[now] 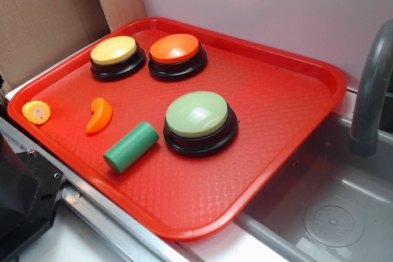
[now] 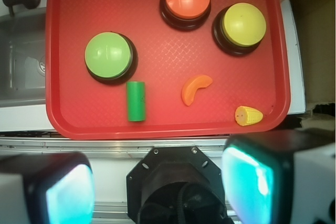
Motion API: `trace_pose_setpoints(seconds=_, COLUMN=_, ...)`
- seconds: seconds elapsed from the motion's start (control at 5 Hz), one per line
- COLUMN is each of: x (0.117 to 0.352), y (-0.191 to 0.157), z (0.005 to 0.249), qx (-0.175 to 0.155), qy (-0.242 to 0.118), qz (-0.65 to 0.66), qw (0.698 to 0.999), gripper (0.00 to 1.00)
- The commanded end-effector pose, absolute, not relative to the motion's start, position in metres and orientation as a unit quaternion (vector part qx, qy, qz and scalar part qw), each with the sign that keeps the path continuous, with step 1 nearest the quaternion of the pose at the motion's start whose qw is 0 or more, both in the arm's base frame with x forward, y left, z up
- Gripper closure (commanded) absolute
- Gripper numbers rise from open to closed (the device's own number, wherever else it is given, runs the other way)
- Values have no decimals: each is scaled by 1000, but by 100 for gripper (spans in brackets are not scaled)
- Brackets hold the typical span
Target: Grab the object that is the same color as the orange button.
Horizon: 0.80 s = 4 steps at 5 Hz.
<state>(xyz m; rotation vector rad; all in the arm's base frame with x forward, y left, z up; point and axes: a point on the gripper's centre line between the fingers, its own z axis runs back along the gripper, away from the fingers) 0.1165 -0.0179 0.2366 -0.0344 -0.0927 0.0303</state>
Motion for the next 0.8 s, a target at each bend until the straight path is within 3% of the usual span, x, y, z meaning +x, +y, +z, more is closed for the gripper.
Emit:
trace_pose_setpoints(seconds=0.0, x=117, y=-18, z=237, qx=-17, qy=-46, qz=15, qw=999, gripper=0)
trace_pose_setpoints(seconds=0.4, x=122, y=25, z=197, qx=-16, qy=-92, qz=156, qw=983, gripper=0)
trace_pose_setpoints(seconds=0.6, x=128, y=46, z=164, qx=-29, qy=-92, qz=213, qw=972, gripper=0)
